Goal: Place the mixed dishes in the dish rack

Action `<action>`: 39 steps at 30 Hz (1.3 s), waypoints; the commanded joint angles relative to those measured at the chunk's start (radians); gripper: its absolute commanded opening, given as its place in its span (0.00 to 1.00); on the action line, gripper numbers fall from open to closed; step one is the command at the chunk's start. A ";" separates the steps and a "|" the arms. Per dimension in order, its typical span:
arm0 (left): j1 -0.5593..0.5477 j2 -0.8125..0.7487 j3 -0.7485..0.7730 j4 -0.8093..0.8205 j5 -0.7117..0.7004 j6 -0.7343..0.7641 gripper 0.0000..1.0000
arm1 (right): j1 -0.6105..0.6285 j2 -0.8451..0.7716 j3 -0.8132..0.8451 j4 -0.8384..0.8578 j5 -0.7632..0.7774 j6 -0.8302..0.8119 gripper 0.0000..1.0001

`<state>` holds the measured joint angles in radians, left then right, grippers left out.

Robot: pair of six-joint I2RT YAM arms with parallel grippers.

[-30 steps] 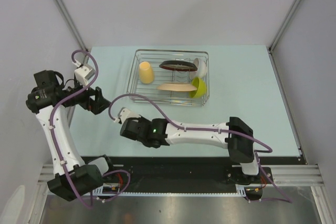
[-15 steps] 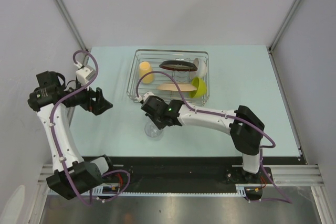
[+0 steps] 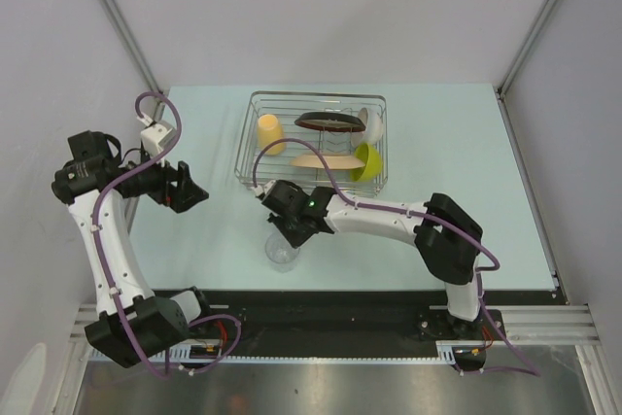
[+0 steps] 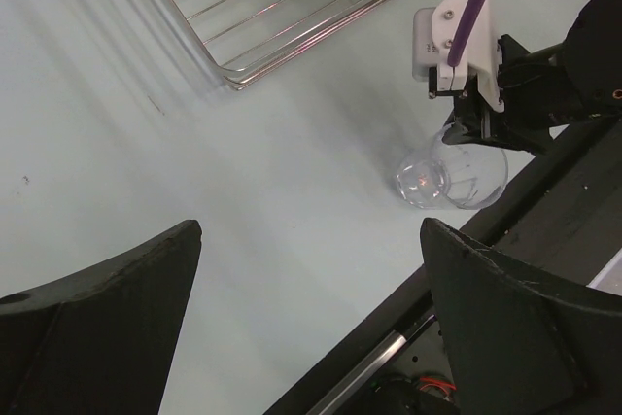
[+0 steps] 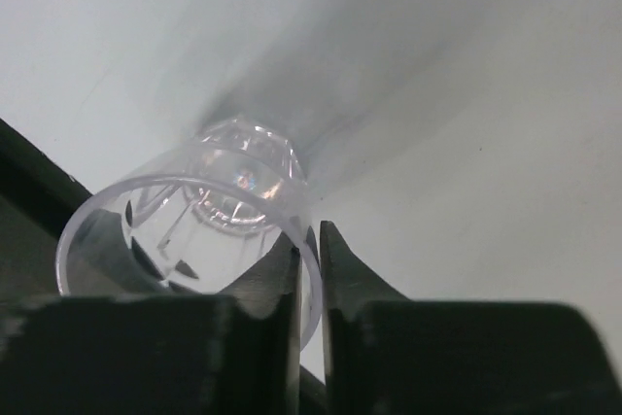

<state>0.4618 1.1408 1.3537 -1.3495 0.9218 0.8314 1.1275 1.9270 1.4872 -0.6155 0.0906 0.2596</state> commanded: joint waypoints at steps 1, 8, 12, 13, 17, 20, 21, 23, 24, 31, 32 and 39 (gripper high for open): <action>0.008 -0.004 0.001 -0.025 0.038 0.018 1.00 | -0.012 0.003 -0.005 0.002 -0.025 0.007 0.00; 0.005 0.022 -0.057 -0.072 0.218 0.037 1.00 | -0.122 -0.210 -0.031 0.051 -0.208 0.039 0.00; -0.009 0.040 -0.065 -0.115 0.385 0.043 1.00 | -0.277 -0.397 -0.166 0.300 -0.532 0.221 0.00; -0.020 0.034 -0.073 -0.115 0.435 0.047 1.00 | -0.322 -0.426 -0.200 0.362 -0.595 0.263 0.00; -0.118 0.005 -0.134 -0.114 0.517 0.069 1.00 | -0.379 -0.513 -0.362 0.699 -0.814 0.508 0.00; -0.181 0.005 -0.185 -0.112 0.606 0.080 1.00 | -0.388 -0.536 -0.473 0.959 -0.857 0.693 0.00; -0.195 0.005 -0.208 -0.114 0.635 0.083 1.00 | -0.387 -0.528 -0.493 1.062 -0.862 0.736 0.00; -0.210 0.008 -0.215 -0.114 0.698 0.086 1.00 | -0.385 -0.516 -0.531 1.138 -0.873 0.815 0.00; -0.219 0.008 -0.217 -0.112 0.718 0.086 1.00 | -0.385 -0.507 -0.542 1.198 -0.874 0.835 0.00; -0.259 0.002 -0.222 -0.056 0.802 0.037 1.00 | -0.383 -0.425 -0.564 1.364 -0.884 0.948 0.00; -0.271 -0.012 -0.229 -0.040 0.802 0.029 1.00 | -0.383 -0.419 -0.564 1.398 -0.885 0.969 0.00; -0.345 -0.018 -0.266 -0.074 0.804 0.081 1.00 | -0.376 -0.384 -0.564 1.438 -0.878 0.989 0.00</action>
<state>0.1452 1.1263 1.0805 -1.3529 1.4441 0.8379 0.7433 1.5318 0.9127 0.6937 -0.7738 1.2037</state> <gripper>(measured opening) 0.996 0.067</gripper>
